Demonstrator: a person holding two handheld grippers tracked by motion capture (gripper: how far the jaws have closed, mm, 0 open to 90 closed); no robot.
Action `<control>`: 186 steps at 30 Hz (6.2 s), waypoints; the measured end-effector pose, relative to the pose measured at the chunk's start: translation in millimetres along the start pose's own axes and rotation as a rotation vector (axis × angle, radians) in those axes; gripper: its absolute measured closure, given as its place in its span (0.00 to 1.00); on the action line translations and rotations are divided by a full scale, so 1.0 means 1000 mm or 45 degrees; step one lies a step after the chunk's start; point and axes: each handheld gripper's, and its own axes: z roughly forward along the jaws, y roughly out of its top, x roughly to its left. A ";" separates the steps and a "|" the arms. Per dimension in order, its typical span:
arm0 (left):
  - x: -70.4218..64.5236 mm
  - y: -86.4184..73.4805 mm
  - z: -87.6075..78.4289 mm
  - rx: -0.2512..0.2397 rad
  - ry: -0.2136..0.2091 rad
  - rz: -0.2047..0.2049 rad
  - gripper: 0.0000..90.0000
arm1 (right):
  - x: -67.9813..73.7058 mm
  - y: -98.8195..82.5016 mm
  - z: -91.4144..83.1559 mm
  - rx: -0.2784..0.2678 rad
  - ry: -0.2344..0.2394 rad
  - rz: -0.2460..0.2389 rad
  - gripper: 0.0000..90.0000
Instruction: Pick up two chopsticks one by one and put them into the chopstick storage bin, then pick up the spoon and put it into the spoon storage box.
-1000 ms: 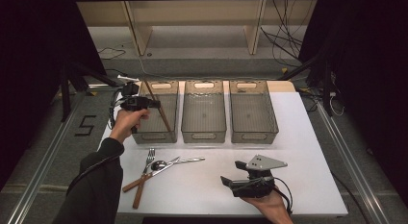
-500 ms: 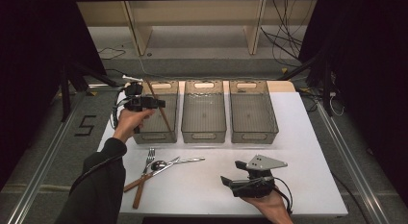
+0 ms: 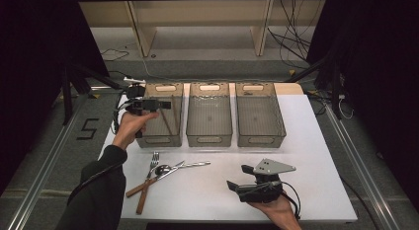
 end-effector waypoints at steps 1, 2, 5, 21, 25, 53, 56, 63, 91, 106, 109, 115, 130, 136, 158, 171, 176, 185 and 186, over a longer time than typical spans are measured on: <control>-0.001 -0.002 -0.003 -0.006 -0.003 0.012 0.24 | 0.000 0.000 0.000 -0.001 0.003 -0.003 0.28; -0.004 -0.004 -0.006 -0.008 -0.001 0.028 0.23 | 0.000 0.001 0.000 0.001 0.005 -0.002 0.28; -0.009 -0.012 -0.017 -0.041 -0.006 0.067 0.22 | 0.001 0.003 0.001 0.000 0.016 -0.008 0.28; -0.035 -0.093 -0.045 -0.137 -0.171 0.163 0.19 | 0.009 0.017 0.020 0.043 0.097 -0.076 0.28; -0.035 -0.114 -0.046 -0.165 -0.180 0.183 0.19 | 0.012 0.026 0.034 0.069 0.121 -0.115 0.30; -0.032 -0.192 -0.059 -0.263 -0.207 0.294 0.18 | 0.009 0.057 0.108 0.262 0.244 -0.252 0.33; -0.031 -0.196 -0.059 -0.269 -0.206 0.281 0.18 | 0.008 0.058 0.112 0.274 0.253 -0.257 0.33; -0.033 -0.199 -0.063 -0.295 -0.197 0.308 0.18 | 0.008 0.066 0.123 0.310 0.262 -0.294 0.33; -0.039 -0.213 -0.067 -0.316 -0.218 0.377 0.18 | 0.006 0.077 0.161 0.446 0.325 -0.385 0.42; -0.033 -0.217 -0.069 -0.317 -0.216 0.355 0.18 | 0.009 0.071 0.175 0.498 0.329 -0.455 0.55; -0.031 -0.217 -0.069 -0.313 -0.213 0.352 0.18 | 0.009 0.072 0.178 0.503 0.326 -0.466 0.58; -0.028 -0.218 -0.071 -0.325 -0.215 0.341 0.18 | 0.013 0.071 0.184 0.543 0.306 -0.542 0.66; -0.027 -0.217 -0.072 -0.330 -0.217 0.325 0.18 | 0.017 0.069 0.186 0.593 0.320 -0.657 0.88; -0.027 -0.217 -0.072 -0.331 -0.215 0.324 0.18 | 0.018 0.069 0.186 0.591 0.342 -0.706 0.91; -0.026 -0.217 -0.071 -0.338 -0.208 0.313 0.18 | 0.027 0.069 0.177 0.589 0.370 -0.758 0.93; -0.025 -0.217 -0.071 -0.336 -0.199 0.307 0.18 | 0.025 0.072 0.175 0.572 0.368 -0.719 0.94; -0.023 -0.217 -0.071 -0.328 -0.179 0.274 0.18 | 0.023 0.074 0.172 0.559 0.371 -0.691 0.94; -0.022 -0.216 -0.070 -0.320 -0.158 0.250 0.19 | 0.021 0.077 0.168 0.540 0.373 -0.667 0.94; -0.022 -0.216 -0.070 -0.319 -0.155 0.248 0.19 | 0.021 0.077 0.167 0.539 0.371 -0.665 0.94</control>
